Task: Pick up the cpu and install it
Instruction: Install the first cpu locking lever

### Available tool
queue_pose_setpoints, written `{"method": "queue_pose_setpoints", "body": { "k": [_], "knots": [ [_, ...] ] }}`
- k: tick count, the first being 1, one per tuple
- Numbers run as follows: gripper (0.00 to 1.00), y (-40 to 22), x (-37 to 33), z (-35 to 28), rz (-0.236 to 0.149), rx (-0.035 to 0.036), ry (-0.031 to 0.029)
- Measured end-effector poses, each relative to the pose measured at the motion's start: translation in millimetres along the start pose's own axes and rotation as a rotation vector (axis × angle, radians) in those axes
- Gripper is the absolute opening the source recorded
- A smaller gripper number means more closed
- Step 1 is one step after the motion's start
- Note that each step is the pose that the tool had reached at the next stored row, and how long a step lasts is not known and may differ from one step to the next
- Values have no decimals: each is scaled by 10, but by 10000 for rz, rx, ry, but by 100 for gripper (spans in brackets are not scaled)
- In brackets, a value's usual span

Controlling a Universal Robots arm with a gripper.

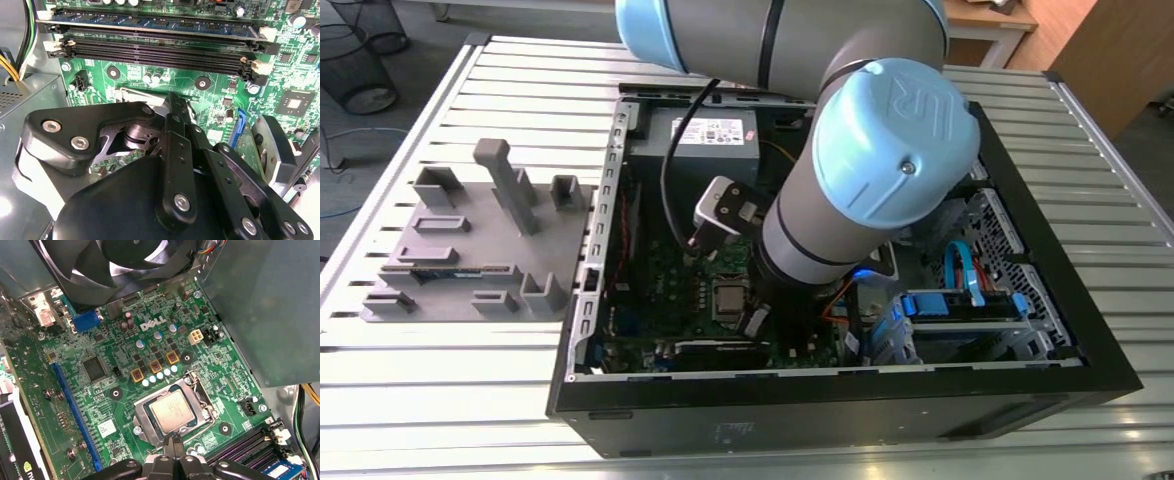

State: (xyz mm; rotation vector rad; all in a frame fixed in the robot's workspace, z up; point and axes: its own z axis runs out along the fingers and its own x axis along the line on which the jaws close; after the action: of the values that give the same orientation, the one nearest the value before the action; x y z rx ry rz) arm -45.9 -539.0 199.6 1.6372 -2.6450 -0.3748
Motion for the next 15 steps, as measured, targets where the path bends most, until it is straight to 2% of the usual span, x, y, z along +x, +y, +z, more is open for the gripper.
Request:
{"method": "queue_pose_setpoints", "body": {
  "k": [5,11,15],
  "knots": [
    [11,7,-21,34,-261,-31,57],
    [11,9,-32,41,-344,-41,77],
    [11,-25,-46,44,-350,-41,81]
  ]
}}
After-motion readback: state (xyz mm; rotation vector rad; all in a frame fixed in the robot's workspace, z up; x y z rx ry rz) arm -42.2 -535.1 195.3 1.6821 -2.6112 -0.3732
